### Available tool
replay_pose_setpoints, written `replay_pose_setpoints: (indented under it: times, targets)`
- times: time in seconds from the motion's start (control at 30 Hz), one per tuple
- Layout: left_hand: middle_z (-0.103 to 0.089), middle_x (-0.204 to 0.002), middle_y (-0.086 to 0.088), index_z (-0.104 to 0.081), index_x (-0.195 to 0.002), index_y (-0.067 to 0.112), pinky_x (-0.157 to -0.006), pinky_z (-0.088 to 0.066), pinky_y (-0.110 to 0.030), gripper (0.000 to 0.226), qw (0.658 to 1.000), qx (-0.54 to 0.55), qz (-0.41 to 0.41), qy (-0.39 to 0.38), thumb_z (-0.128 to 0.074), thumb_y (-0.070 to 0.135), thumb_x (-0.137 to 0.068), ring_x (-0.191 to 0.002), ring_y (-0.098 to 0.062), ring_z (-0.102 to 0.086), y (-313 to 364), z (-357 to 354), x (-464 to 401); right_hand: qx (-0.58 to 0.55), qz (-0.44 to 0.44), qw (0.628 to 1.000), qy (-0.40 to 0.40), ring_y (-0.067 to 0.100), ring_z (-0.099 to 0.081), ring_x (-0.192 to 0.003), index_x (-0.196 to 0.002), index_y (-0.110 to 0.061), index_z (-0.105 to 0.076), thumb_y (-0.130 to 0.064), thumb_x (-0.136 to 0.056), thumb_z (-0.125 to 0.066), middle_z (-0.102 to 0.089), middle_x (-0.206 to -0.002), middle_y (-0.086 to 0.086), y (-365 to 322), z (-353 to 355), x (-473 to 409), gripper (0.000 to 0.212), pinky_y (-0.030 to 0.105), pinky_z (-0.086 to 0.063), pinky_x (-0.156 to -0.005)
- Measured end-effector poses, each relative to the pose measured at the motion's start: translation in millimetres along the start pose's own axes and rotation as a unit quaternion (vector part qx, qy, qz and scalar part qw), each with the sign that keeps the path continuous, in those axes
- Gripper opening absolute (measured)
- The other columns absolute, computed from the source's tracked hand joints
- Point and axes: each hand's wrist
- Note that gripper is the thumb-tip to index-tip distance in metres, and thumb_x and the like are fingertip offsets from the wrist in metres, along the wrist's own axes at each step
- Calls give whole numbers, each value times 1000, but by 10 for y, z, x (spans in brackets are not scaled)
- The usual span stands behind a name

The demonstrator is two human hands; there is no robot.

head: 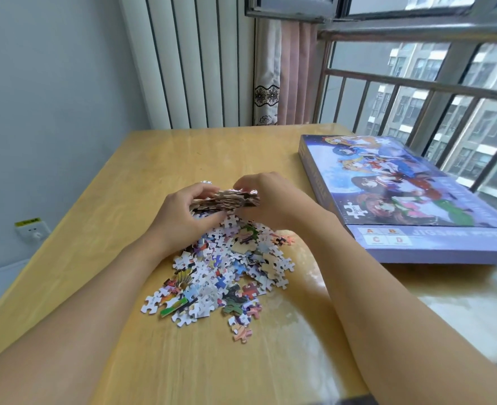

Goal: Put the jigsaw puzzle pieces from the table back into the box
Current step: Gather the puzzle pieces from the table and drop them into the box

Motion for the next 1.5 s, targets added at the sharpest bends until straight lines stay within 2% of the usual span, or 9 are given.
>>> replay_pose_setpoints:
  times: [0.17, 0.27, 0.53, 0.87, 1.1, 1.23, 1.3, 1.43, 1.5]
  targets:
    - [-69, -95, 20, -71, -104, 31, -75, -42, -6, 15, 998, -11, -28, 52, -72, 26, -91, -92, 12, -62, 102, -85, -26, 32, -12, 999, 0, 26, -63, -94, -127, -23, -63, -26, -80, -73, -67, -111, 2, 12, -52, 17, 48, 40, -57, -76]
    - [-70, -95, 15, -71, -106, 27, -74, -42, -4, 16, 997, -23, -29, 61, -72, 28, -91, -90, 10, -63, 102, -119, -39, 53, -6, 999, 11, 28, -63, -89, -121, -19, -63, -23, -85, -71, -67, -107, 5, 6, -107, 11, 37, 40, -57, -73]
    - [-67, -103, 13, -66, -116, 24, -85, -46, -21, 26, 996, 10, -3, 90, -65, 38, -95, -101, 4, -60, 53, -106, -69, 21, 13, 999, 45, 28, -66, -91, -120, -20, -68, -14, -89, -70, -71, -107, 6, 45, -54, -15, 31, 41, -57, -79]
    - [-66, -104, 18, -67, -114, 24, -87, -47, -22, 23, 995, 35, -2, 90, -59, 39, -98, -100, 7, -59, 79, -82, -61, -145, -73, 973, 165, 15, -61, -94, -124, -10, -68, -25, -80, -84, -69, -113, 4, 78, 86, 24, 48, 23, -42, -78]
    - [-67, -105, 17, -68, -114, 22, -82, -43, -11, 26, 995, 34, -6, 91, -60, 40, -97, -100, 10, -59, 77, -89, -43, -360, -181, 902, 152, 10, -62, -66, -101, -6, -68, -20, -78, -86, -69, -88, 3, 89, 127, 55, 33, 15, -47, -49]
    - [-67, -105, 16, -68, -114, 22, -82, -45, -14, 27, 995, 32, -5, 95, -61, 41, -97, -100, 9, -59, 91, -78, -30, -376, -204, 895, 124, 11, -64, -69, -121, -3, -64, -20, -80, -84, -63, -89, -1, 38, 189, 95, 49, 19, -54, -52]
    - [-68, -106, 15, -68, -114, 23, -82, -44, -11, 26, 995, 30, -5, 96, -61, 42, -96, -100, 10, -59, 95, -67, -24, -471, -230, 848, 75, 18, -69, -75, -128, 6, -57, -16, -84, -80, -65, -95, 9, 11, 225, 105, 54, 28, -62, -63]
    - [-69, -106, 12, -67, -115, 23, -83, -40, -7, 27, 994, 5, -32, 108, -63, 41, -95, -102, 8, -60, 124, -47, 15, -751, -271, 602, -1, 30, -70, -89, -106, 11, -62, -4, -94, -65, -63, -115, 24, -23, 264, 196, 20, 34, -64, -68]
    - [-69, -106, 11, -68, -115, 20, -86, -38, -2, 27, 991, -8, -60, 121, -67, 36, -93, -102, 4, -61, 183, -6, 43, -794, -284, 538, -11, 30, -70, -86, -104, 9, -62, -3, -96, -62, -62, -113, 25, -47, 258, 289, 15, 33, -63, -64]
Point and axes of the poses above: each hand's wrist, its own x-axis away from the middle knuckle, its own z-axis out of the back of the hand, y = z × x
